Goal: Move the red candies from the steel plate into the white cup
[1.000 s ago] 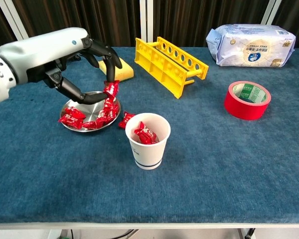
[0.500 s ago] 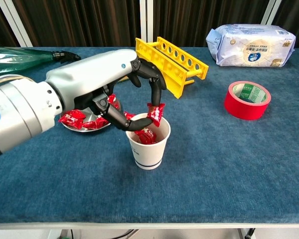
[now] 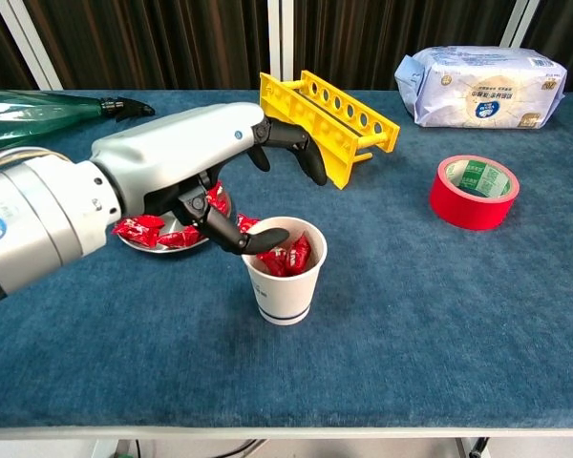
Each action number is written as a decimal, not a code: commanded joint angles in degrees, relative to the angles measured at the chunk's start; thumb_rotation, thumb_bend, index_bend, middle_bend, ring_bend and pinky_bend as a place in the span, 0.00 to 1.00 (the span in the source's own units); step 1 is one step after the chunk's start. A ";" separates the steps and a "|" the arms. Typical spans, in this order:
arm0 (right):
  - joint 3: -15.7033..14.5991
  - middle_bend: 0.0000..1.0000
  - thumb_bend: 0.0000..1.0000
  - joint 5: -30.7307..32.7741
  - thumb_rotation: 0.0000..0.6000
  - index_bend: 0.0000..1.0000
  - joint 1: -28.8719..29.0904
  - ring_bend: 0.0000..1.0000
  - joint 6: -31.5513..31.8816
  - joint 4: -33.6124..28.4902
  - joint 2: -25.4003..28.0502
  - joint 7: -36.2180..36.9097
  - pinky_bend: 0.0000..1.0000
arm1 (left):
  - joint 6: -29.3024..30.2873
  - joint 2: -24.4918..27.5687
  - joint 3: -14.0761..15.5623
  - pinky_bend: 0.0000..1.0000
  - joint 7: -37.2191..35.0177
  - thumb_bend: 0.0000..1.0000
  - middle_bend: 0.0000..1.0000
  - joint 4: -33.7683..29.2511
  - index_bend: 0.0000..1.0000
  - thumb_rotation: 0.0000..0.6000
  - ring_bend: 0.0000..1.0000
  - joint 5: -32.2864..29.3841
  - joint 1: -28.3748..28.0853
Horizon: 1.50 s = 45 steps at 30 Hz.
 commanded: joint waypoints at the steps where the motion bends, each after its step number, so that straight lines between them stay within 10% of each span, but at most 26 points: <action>1: 0.00 0.00 0.30 0.01 1.00 0.00 0.00 0.00 0.00 -0.02 -0.01 -0.04 0.00 | 0.14 0.44 0.27 0.24 -0.14 0.31 0.25 -0.23 0.29 1.00 0.12 0.30 0.21; 12: -0.01 0.00 0.30 -0.14 1.00 0.00 -0.11 0.00 0.25 0.05 0.07 0.28 0.00 | 6.17 7.97 -0.84 0.24 -2.34 0.31 0.25 -0.69 0.31 1.00 0.12 0.49 4.49; 45: -0.01 0.00 0.30 0.19 1.00 0.00 0.00 0.00 -0.06 -0.14 -0.30 -0.76 0.00 | -4.36 11.90 1.15 0.24 -1.09 0.30 0.21 9.40 0.35 1.00 0.11 -11.60 4.07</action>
